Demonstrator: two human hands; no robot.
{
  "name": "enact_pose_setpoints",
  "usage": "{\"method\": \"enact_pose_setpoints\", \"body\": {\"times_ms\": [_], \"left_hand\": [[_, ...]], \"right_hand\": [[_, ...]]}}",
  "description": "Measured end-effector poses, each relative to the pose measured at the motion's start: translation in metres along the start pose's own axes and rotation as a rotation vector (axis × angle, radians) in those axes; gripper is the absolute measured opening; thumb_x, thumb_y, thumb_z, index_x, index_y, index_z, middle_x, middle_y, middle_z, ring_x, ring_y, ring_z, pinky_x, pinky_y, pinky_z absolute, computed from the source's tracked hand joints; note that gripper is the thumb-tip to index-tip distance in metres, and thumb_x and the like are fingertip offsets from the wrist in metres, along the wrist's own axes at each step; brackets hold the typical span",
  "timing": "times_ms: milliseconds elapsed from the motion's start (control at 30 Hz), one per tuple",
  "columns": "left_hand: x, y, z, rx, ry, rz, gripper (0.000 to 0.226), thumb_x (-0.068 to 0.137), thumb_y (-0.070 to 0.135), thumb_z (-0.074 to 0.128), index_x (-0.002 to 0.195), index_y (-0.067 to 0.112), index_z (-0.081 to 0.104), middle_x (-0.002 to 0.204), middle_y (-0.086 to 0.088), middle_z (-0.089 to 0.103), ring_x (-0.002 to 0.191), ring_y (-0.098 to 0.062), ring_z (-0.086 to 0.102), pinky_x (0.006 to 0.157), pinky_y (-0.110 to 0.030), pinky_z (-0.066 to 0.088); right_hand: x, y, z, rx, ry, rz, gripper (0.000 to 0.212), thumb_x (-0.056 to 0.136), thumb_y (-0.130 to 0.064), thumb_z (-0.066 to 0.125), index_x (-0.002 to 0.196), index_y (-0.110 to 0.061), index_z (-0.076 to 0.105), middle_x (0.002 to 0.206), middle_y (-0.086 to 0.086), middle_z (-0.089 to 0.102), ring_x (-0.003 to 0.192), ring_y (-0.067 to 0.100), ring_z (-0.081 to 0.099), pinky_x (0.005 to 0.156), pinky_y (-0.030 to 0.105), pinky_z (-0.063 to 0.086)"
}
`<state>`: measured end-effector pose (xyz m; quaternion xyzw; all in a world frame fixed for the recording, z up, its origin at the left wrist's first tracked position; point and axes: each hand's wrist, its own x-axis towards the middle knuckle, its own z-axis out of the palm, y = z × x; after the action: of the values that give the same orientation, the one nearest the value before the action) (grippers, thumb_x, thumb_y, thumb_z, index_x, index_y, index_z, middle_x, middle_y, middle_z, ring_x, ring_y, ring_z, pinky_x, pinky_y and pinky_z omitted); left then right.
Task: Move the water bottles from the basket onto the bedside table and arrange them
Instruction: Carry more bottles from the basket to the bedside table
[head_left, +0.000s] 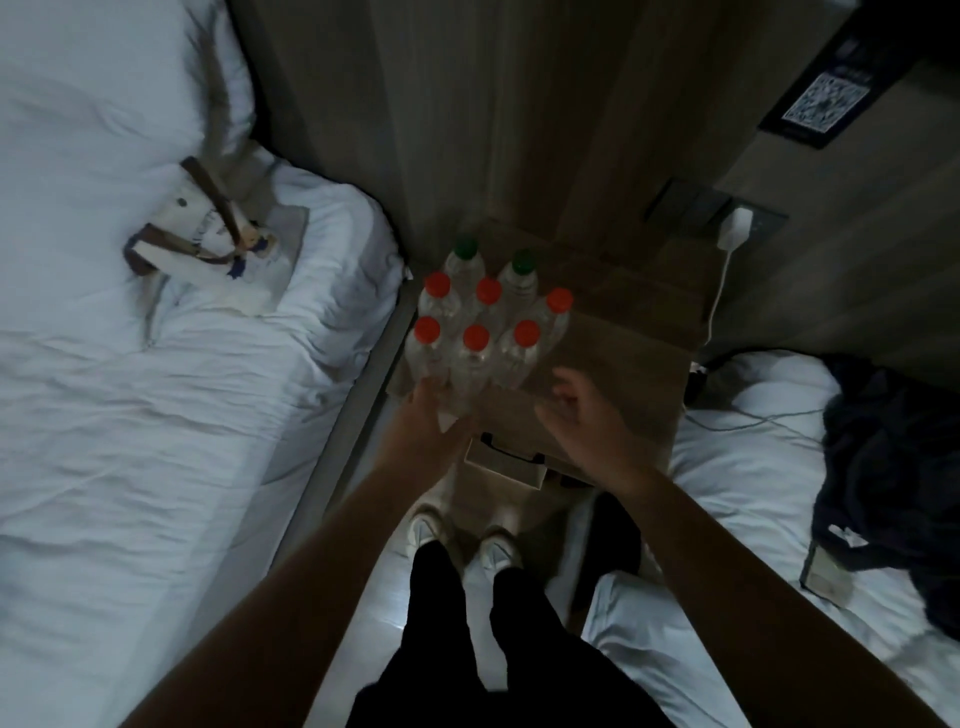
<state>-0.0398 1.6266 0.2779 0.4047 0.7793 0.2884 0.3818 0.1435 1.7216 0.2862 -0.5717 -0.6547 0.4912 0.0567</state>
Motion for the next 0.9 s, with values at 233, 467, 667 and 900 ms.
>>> {"method": "enact_pose_setpoints", "body": {"times_ms": [233,467,667,900], "left_hand": [[-0.061,0.002,0.001,0.071,0.141,-0.100,0.041,0.085,0.038,0.062,0.120,0.017,0.052,0.106,0.008,0.054,0.099,-0.012,0.056,0.080,-0.025,0.038],[-0.121,0.014,0.004,-0.019,0.362,-0.145,0.053,0.085,0.039,0.063,0.128,0.013,0.049,0.123,-0.006,0.059,0.113,-0.020,0.056,0.094,-0.037,0.047],[-0.188,0.016,0.008,-0.073,0.533,-0.198,0.047,0.086,0.037,0.062,0.125,0.015,0.049,0.124,-0.002,0.058,0.116,-0.016,0.054,0.097,-0.033,0.044],[-0.253,-0.005,0.008,-0.089,0.689,-0.346,0.045,0.086,0.032,0.064,0.125,0.013,0.051,0.124,-0.006,0.059,0.115,-0.017,0.055,0.094,-0.031,0.044]], "right_hand": [[-0.029,-0.011,-0.023,-0.037,-0.149,-0.086,0.049,0.090,-0.036,0.060,0.135,-0.033,0.042,0.135,-0.004,0.051,0.123,0.015,0.049,0.096,0.039,0.045],[-0.052,-0.026,-0.027,0.037,-0.226,-0.244,0.043,0.088,-0.028,0.063,0.128,-0.031,0.049,0.126,-0.007,0.054,0.117,0.011,0.051,0.099,0.037,0.045],[-0.073,-0.029,0.000,-0.081,-0.392,-0.385,0.047,0.089,-0.023,0.063,0.133,-0.018,0.048,0.126,-0.001,0.055,0.113,0.012,0.053,0.093,0.026,0.042],[-0.106,-0.054,0.053,-0.220,-0.591,-0.510,0.047,0.088,-0.031,0.062,0.133,-0.027,0.046,0.128,-0.003,0.054,0.113,0.012,0.053,0.099,0.034,0.045]]}}
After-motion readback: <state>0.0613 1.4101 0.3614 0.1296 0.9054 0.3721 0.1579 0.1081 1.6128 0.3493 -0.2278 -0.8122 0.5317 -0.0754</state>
